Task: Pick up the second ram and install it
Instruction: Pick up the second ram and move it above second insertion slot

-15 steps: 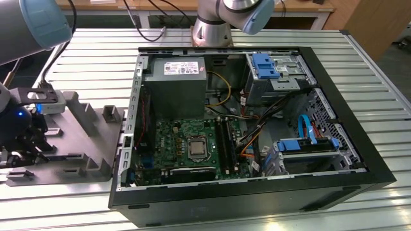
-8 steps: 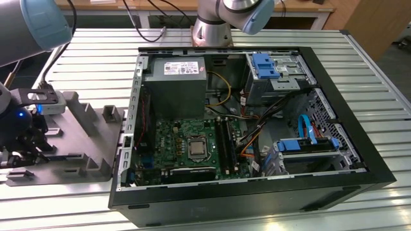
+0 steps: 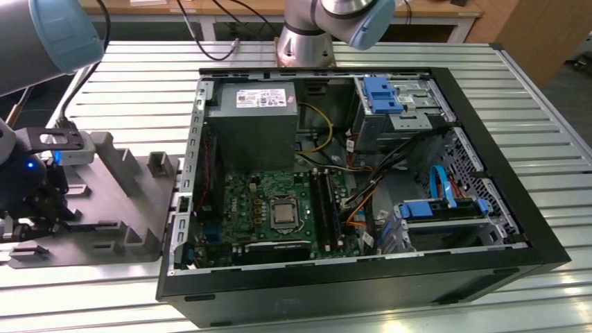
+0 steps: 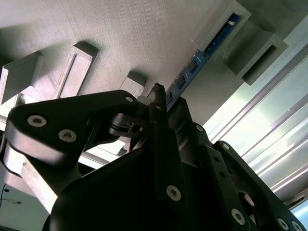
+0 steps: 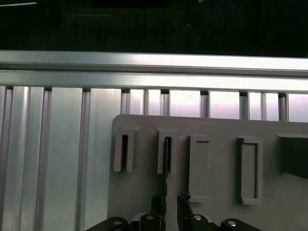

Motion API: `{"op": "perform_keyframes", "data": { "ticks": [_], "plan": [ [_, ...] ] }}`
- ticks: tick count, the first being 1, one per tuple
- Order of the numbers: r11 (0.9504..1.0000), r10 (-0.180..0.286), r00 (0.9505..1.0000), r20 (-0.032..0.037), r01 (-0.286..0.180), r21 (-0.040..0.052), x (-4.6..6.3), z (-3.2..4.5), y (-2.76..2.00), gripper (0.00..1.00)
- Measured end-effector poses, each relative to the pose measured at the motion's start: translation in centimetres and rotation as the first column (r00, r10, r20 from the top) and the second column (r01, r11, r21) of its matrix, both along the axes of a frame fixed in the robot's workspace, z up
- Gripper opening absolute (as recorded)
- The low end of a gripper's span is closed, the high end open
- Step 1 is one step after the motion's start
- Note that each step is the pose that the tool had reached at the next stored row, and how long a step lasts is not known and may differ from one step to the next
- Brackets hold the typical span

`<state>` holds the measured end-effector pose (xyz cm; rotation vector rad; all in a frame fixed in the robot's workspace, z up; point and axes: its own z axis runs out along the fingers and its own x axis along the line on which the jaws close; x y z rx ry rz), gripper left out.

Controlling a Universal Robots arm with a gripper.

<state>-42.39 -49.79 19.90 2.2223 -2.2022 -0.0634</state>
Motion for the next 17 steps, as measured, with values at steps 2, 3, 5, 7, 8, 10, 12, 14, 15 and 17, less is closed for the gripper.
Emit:
{"op": "perform_keyframes", "data": {
  "ticks": [2,3,5,7,8,10,12,14,15,17],
  "plan": [
    [1.0000,0.000,1.0000,0.0003,0.000,0.0002,0.00,-0.09,0.00,0.27],
    [1.0000,0.000,1.0000,0.0001,0.000,0.0000,0.00,-0.09,0.00,0.27],
    [1.0000,0.000,1.0000,0.0000,0.000,-0.0002,0.00,-0.08,0.00,0.27],
    [1.0000,0.000,1.0000,0.0001,0.000,-0.0002,0.00,-0.10,-0.10,0.27],
    [1.0000,0.000,1.0000,0.0000,0.000,-0.0001,0.00,-0.09,-0.11,0.27],
    [1.0000,0.000,1.0000,0.0001,0.000,-0.0001,0.00,-0.09,-0.12,0.27],
    [1.0000,0.000,1.0000,0.0000,0.000,-0.0001,0.00,-0.09,-0.13,0.27],
    [1.0000,0.000,1.0000,0.0000,0.000,-0.0001,0.00,-0.09,-0.13,0.27],
    [1.0000,0.000,1.0000,0.0000,0.000,-0.0001,0.00,-0.09,-0.13,0.27],
    [1.0000,0.000,1.0000,0.0000,0.000,-0.0001,0.00,-0.09,-0.13,0.27]
  ]
}}
